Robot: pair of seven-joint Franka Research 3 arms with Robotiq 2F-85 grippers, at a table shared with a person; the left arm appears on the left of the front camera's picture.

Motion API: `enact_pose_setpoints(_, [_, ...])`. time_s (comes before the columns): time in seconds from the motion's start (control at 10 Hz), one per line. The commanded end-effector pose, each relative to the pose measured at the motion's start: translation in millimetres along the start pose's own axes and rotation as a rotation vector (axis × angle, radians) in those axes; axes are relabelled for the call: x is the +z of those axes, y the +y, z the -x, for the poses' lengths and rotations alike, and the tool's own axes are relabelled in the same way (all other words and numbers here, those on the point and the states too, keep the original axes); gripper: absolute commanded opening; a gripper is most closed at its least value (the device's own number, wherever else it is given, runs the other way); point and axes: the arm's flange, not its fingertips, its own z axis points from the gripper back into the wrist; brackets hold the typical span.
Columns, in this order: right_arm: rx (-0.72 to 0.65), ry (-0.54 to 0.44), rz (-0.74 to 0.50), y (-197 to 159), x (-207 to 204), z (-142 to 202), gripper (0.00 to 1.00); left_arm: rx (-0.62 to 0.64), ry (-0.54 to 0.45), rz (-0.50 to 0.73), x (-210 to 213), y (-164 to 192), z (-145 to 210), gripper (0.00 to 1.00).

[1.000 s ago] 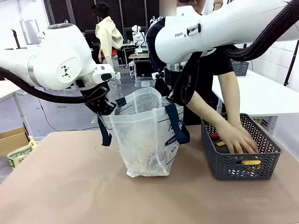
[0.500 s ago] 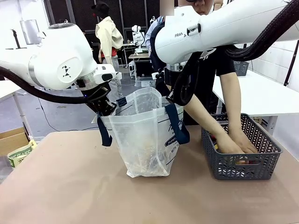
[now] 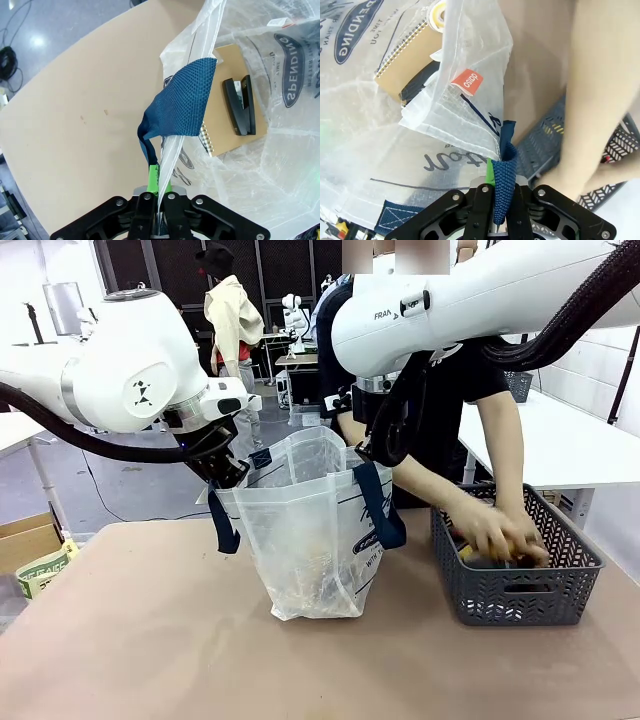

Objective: Transfer purchased items from the store into the shopping bag.
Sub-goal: Move the Reusable shopping bag to the right side of the table.

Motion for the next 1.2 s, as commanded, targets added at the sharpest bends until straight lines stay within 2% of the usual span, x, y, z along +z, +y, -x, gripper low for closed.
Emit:
enact_pose_setpoints(0.0, [-0.005,0.0,0.0,-0.9,-0.1,0.2,0.0,-0.04,0.015,-0.002,0.3,2.3,0.3,0.0])
enact_pose_setpoints(1.1, [-0.005,0.0,0.0,-0.9,-0.1,0.2,0.0,-0.012,0.0,0.0,0.0,0.3,0.0,0.0])
